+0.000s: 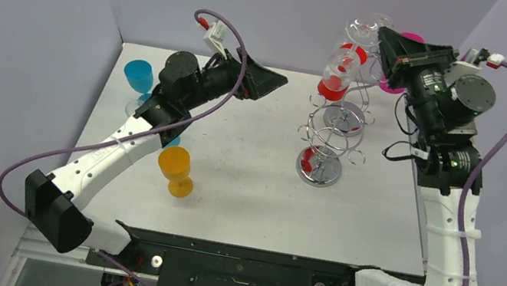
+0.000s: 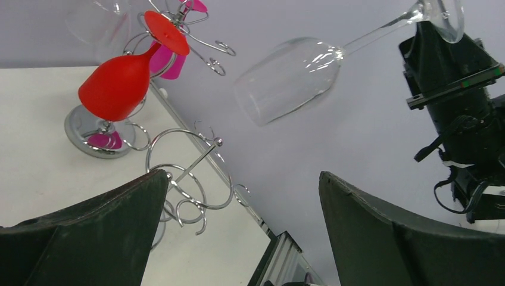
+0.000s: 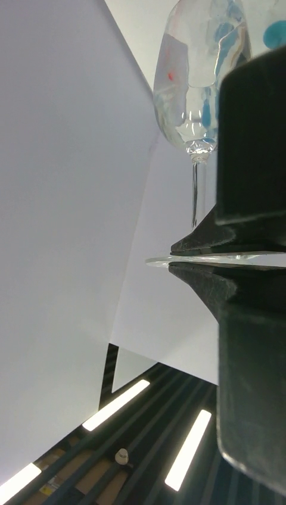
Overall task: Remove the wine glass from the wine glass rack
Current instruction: Place the wine glass at the center of the board.
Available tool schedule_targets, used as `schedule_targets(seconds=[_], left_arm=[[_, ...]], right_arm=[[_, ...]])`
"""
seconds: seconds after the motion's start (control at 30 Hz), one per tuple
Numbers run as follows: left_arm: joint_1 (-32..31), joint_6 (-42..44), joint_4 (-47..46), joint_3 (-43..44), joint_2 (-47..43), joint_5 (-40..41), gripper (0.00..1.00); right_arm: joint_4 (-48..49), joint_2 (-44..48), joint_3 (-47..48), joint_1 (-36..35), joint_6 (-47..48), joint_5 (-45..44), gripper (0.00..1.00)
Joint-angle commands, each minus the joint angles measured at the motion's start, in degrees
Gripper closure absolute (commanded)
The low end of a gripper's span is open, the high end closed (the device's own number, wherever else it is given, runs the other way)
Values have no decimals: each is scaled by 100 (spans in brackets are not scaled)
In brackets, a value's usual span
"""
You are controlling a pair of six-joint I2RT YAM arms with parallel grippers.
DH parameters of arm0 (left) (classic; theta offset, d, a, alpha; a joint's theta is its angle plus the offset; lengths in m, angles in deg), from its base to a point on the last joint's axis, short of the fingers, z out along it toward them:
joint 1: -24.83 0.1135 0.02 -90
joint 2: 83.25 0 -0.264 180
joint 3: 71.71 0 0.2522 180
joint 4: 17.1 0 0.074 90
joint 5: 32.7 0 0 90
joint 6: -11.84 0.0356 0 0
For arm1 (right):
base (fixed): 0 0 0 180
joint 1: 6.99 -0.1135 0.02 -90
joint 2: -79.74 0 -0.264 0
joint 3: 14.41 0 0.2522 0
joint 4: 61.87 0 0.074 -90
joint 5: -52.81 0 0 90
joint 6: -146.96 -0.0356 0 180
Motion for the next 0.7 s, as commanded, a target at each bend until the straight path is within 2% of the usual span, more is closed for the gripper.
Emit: schedule_targets(seconds=[0.0,0.17,0.3,0.67], left_arm=[[159,-585,-1406,213,341,-434,4],[638,-1602,-2914,-90,714,-1012,4],[906,-2265,-3627,-192,992,-1283,4],[1244,-2833,-3988,-276,1312,-1408,3]], right_arm=[[952,-387,142,-491,-516,-370,100],[1479,-790,150,-835,-938,-378,100],[1792,-1040,146,-1012,-1233,-401,100],[2412,-1520,348,-1264,-1713,-477,100]])
